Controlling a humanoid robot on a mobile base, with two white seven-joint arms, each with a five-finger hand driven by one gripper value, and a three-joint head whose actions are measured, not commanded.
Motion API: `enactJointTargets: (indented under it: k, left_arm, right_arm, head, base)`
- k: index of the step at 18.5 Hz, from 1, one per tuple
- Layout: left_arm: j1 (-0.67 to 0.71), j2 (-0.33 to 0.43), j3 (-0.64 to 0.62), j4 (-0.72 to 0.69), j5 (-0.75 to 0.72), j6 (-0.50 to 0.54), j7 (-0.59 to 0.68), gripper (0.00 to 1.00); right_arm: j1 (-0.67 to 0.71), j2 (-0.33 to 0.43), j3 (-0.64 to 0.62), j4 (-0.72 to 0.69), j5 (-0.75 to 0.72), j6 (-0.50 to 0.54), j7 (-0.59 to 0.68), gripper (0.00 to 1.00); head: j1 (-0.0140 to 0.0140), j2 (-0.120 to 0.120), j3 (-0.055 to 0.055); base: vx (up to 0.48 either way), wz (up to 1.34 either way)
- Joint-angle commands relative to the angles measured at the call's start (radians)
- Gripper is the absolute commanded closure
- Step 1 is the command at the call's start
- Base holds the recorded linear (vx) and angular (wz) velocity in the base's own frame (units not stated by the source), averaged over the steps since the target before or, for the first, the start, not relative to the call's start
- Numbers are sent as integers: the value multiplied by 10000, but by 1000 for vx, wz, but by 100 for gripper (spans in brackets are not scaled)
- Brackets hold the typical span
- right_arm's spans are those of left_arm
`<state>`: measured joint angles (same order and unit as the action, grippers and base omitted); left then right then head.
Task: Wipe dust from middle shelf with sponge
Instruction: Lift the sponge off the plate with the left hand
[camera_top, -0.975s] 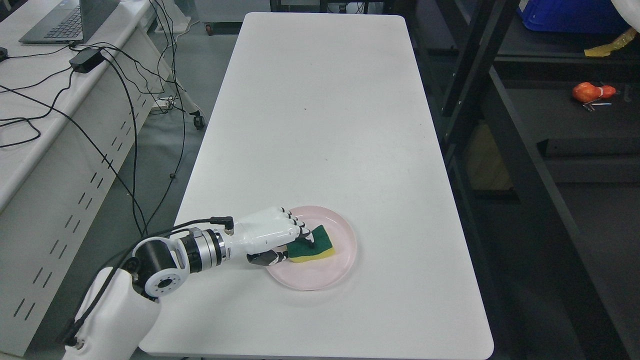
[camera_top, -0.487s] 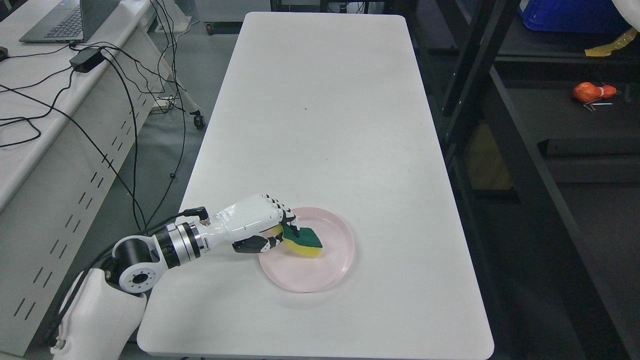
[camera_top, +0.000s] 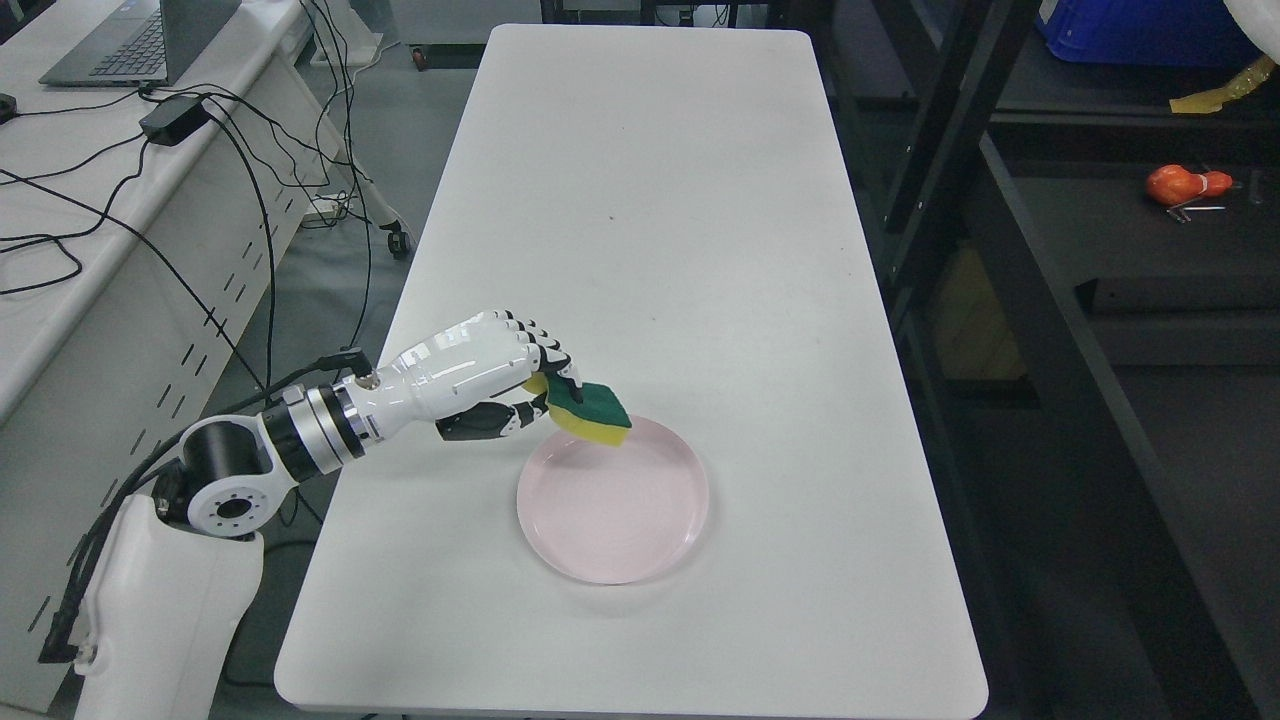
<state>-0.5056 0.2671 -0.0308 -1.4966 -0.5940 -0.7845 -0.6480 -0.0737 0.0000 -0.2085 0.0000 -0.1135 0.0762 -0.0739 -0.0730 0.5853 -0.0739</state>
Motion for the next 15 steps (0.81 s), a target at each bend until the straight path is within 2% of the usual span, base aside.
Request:
enactJointTargets:
  k: [1,9,15]
  left_arm:
    - [-98,-109,1351,-328,249,-9,-55,100]
    - [-83,-186,1336,-374,264,-9,-70,100]
    - [24,-186,1305,-374,249,-9,-70,100]
  right_arm:
    - [0,-175,-1,-174,0,5,3,0]
    - [0,-175,-1,-174,0,5,3,0]
    - [0,-175,-1,-174,0,5,3,0]
  head:
    - [0,0,0]
    - [0,0,0]
    - [0,0,0]
  base:
    - [0,0]
    - [-18,0]
    - [-111,14]
